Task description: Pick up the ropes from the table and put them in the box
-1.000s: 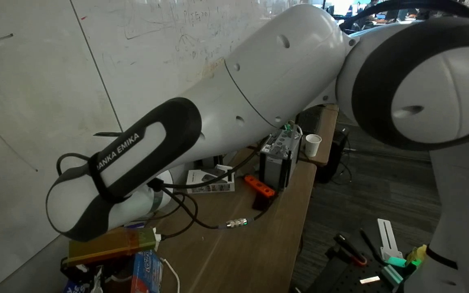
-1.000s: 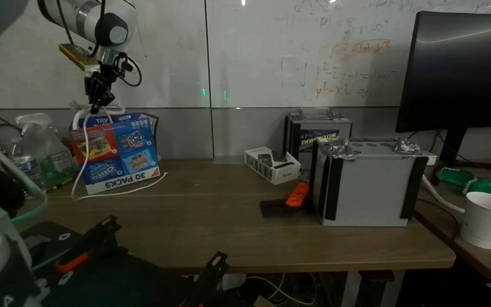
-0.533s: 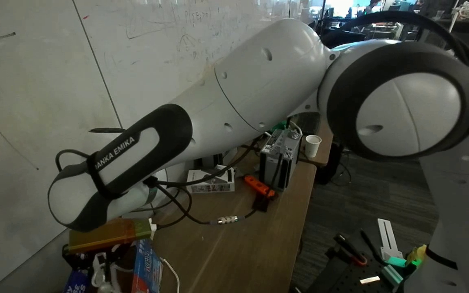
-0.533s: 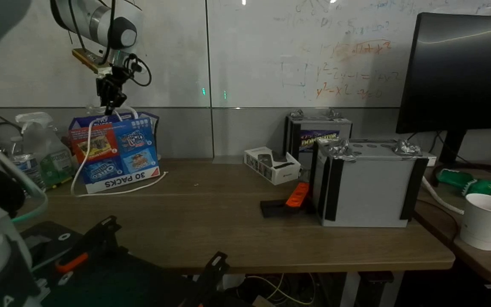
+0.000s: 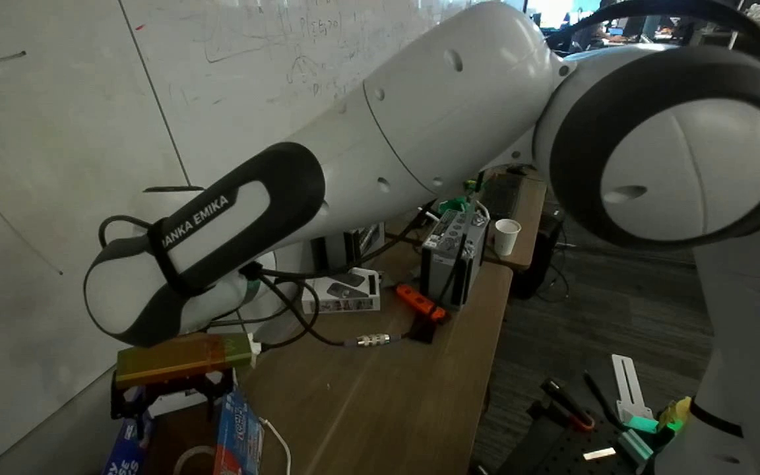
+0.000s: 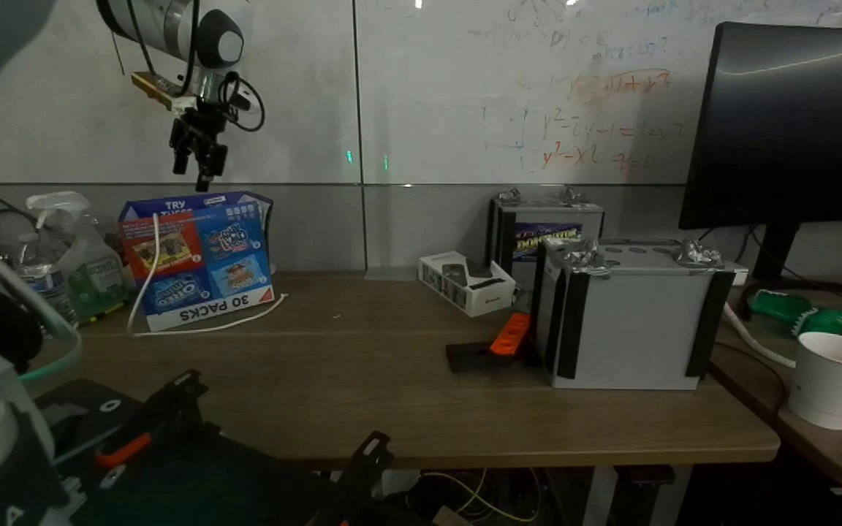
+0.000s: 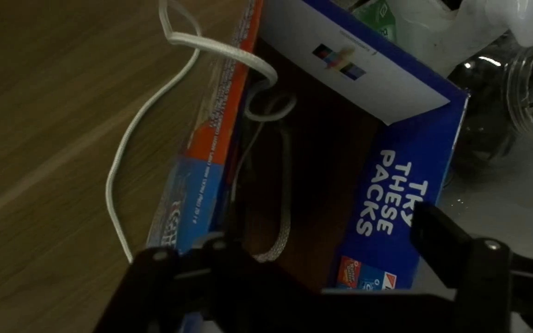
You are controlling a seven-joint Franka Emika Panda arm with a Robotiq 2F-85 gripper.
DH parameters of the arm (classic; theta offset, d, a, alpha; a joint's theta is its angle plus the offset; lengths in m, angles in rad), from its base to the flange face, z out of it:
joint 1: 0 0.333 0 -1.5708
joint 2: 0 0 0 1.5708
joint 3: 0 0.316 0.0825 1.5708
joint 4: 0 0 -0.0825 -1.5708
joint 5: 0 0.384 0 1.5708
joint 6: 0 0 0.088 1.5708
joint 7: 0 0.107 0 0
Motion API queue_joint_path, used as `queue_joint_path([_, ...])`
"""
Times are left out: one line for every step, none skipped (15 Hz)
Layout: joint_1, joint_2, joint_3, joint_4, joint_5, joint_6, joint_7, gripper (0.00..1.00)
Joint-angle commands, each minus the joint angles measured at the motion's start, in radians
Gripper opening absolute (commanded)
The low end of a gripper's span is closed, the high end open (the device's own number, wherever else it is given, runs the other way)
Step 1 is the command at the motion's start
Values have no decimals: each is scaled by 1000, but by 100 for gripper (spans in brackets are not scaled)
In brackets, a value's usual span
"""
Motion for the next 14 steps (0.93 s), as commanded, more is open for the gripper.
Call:
queue_joint_path([-13,-173,-9,-181,-19,-56,22,100])
queue_joint_path([-18,-205,-9,-223,-26,-62,11,100])
queue_joint_path([-27,-244,-10,-290,-30,-43,-4,100])
queue_joint_path([-39,-283,-6,-343,-22,-42,-12,100])
queue_joint_path([-53,-314,-6,-398,-14,-20,-20,100])
queue_joint_path([-67,-349,-3,-454,2,-13,-30,99])
queue_joint_path([-83,-381,-3,-506,8,-14,-39,100])
queue_joint_path([-94,-391,-5,-544,5,-3,-51,100])
queue_joint_path([-105,-388,-10,-572,-6,-7,-48,100])
queue_joint_path([-112,-386,-13,-601,-24,0,-45,100])
queue_joint_path([-119,-369,-13,-620,-34,8,-56,100])
queue_joint_path([-121,-345,-13,-637,-48,20,-65,100])
queue_joint_path([-120,-327,-10,-648,-59,37,-81,100])
queue_joint_path([-120,-302,-6,-657,-68,56,-105,100])
